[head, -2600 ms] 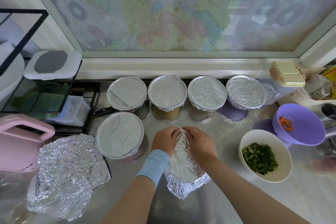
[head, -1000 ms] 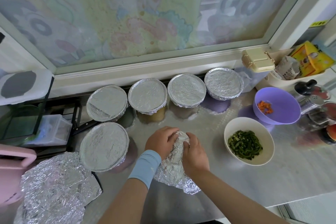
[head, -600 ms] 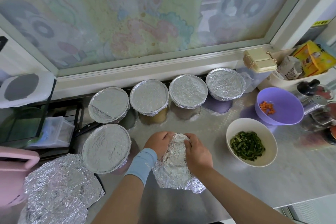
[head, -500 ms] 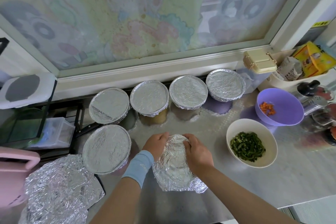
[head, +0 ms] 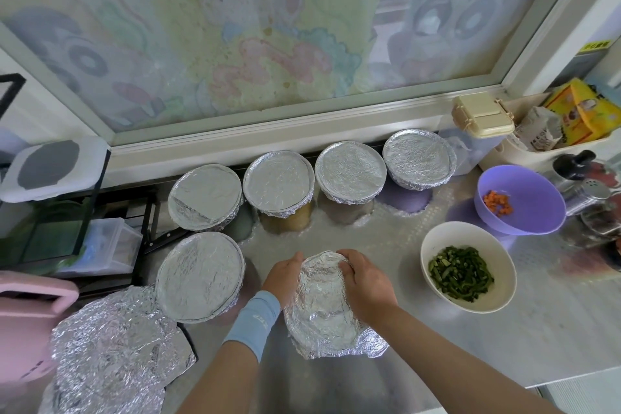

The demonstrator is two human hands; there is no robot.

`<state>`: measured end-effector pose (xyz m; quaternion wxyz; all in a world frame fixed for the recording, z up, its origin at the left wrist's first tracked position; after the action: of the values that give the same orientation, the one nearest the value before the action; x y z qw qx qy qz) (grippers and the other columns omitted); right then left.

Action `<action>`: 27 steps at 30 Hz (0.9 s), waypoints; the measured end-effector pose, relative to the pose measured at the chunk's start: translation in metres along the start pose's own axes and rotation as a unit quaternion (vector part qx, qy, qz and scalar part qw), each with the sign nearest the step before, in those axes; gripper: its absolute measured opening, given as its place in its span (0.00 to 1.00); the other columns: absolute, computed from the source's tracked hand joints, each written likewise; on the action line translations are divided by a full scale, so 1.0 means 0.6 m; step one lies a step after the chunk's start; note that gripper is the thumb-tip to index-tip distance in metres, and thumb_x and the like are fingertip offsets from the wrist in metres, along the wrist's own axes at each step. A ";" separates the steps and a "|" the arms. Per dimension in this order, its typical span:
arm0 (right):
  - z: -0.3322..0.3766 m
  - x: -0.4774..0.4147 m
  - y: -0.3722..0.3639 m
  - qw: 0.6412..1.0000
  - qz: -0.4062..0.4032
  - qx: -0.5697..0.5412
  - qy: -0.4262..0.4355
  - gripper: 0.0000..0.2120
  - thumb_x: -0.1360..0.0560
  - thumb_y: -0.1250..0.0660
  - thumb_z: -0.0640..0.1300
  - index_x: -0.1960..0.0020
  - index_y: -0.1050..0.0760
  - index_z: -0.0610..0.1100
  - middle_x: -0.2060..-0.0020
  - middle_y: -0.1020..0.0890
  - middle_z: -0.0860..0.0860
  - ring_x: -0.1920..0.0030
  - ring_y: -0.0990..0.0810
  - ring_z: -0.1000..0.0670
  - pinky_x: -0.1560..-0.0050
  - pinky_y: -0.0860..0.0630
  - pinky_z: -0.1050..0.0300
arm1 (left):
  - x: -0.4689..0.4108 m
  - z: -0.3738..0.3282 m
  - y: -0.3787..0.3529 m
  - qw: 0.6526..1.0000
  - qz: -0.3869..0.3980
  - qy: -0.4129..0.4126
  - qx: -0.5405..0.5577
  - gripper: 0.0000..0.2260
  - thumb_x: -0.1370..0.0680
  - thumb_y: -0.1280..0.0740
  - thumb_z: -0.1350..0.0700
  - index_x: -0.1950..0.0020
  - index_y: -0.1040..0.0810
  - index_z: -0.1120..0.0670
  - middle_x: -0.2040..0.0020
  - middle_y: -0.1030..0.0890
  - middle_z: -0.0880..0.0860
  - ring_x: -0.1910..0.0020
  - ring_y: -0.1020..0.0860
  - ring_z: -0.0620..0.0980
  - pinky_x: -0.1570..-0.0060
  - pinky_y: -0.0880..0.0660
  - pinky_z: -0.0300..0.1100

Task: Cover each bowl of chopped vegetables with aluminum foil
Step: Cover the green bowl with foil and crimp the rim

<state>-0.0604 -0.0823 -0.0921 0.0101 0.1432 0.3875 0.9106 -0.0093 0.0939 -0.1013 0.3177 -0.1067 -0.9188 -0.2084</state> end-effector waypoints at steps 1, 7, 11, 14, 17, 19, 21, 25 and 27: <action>-0.001 0.001 0.000 1.000 -0.009 -0.004 0.007 0.15 0.18 0.44 0.50 0.33 0.28 0.52 0.37 0.24 0.55 0.38 0.26 0.51 0.39 0.31 0.57 | 0.003 -0.009 0.003 0.999 -0.014 -0.043 -0.024 0.17 0.17 0.44 0.48 0.54 0.19 0.51 0.56 0.18 0.46 0.52 0.22 0.47 0.47 0.28 0.41; -0.015 0.037 -0.008 0.996 -0.084 -0.019 -0.018 0.18 0.18 0.46 0.50 0.31 0.30 0.50 0.35 0.25 0.54 0.36 0.27 0.49 0.38 0.29 0.54 | 0.024 -0.030 -0.025 0.959 -0.037 -0.248 -0.129 0.11 0.18 0.39 0.50 0.41 0.18 0.44 0.46 0.19 0.36 0.46 0.24 0.30 0.45 0.31 0.25; -0.017 0.037 -0.010 0.992 -0.060 -0.085 -0.073 0.14 0.17 0.46 0.50 0.33 0.29 0.55 0.43 0.19 0.55 0.44 0.22 0.50 0.49 0.29 0.58 | 0.016 -0.035 -0.030 0.958 -0.022 -0.227 -0.176 0.12 0.17 0.41 0.50 0.44 0.18 0.42 0.48 0.20 0.35 0.48 0.23 0.35 0.46 0.28 0.31; -0.015 0.034 -0.008 0.991 -0.062 -0.092 -0.080 0.13 0.17 0.46 0.51 0.36 0.27 0.56 0.48 0.18 0.56 0.48 0.21 0.51 0.53 0.29 0.58 | 0.015 -0.038 -0.032 0.959 -0.024 -0.205 -0.194 0.12 0.17 0.42 0.49 0.44 0.18 0.43 0.47 0.19 0.38 0.48 0.23 0.39 0.46 0.27 0.37; -0.015 0.030 -0.003 0.992 -0.048 -0.085 -0.079 0.13 0.17 0.46 0.52 0.38 0.26 0.56 0.49 0.18 0.57 0.48 0.20 0.52 0.51 0.27 0.57 | 0.016 -0.041 -0.033 0.960 -0.040 -0.178 -0.211 0.14 0.17 0.44 0.47 0.45 0.18 0.47 0.50 0.18 0.43 0.51 0.22 0.44 0.49 0.26 0.41; -0.013 0.023 0.004 0.994 -0.025 -0.089 -0.059 0.13 0.17 0.45 0.51 0.39 0.25 0.56 0.49 0.18 0.57 0.48 0.21 0.53 0.50 0.27 0.58 | 0.019 -0.036 -0.034 0.965 -0.058 -0.153 -0.205 0.18 0.17 0.44 0.46 0.53 0.19 0.54 0.57 0.18 0.51 0.56 0.22 0.51 0.53 0.25 0.48; -0.010 0.017 0.011 0.996 0.004 -0.084 -0.032 0.13 0.17 0.45 0.50 0.37 0.25 0.53 0.46 0.19 0.56 0.44 0.22 0.52 0.46 0.29 0.59 | 0.025 -0.029 -0.031 0.972 -0.066 -0.125 -0.190 0.20 0.17 0.44 0.46 0.58 0.22 0.57 0.62 0.20 0.55 0.59 0.22 0.55 0.55 0.25 0.50; -0.014 0.026 0.020 0.997 -0.058 0.045 -0.020 0.19 0.18 0.45 0.48 0.28 0.32 0.48 0.30 0.28 0.51 0.29 0.33 0.49 0.29 0.38 0.53 | 0.038 -0.022 -0.019 0.983 -0.060 -0.124 -0.118 0.15 0.17 0.44 0.49 0.46 0.18 0.48 0.50 0.18 0.42 0.49 0.22 0.43 0.47 0.27 0.39; -0.010 0.052 0.017 0.995 -0.087 0.033 -0.032 0.21 0.18 0.45 0.48 0.25 0.35 0.46 0.28 0.32 0.51 0.27 0.35 0.48 0.27 0.39 0.53 | 0.047 -0.021 -0.017 0.986 -0.065 -0.148 -0.049 0.14 0.17 0.43 0.50 0.42 0.18 0.47 0.46 0.18 0.38 0.45 0.22 0.37 0.42 0.28 0.36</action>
<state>-0.0908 -0.0896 -0.0808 0.0969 0.1387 0.4279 0.8879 -0.0278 0.0806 -0.0779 0.1583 -0.0922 -0.9493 -0.2556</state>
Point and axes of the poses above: each hand's wrist, its own x-axis away from the middle knuckle, its own y-axis out of the back of the hand, z = x × y, the point moved 2 cm from there along -x, towards the middle knuckle
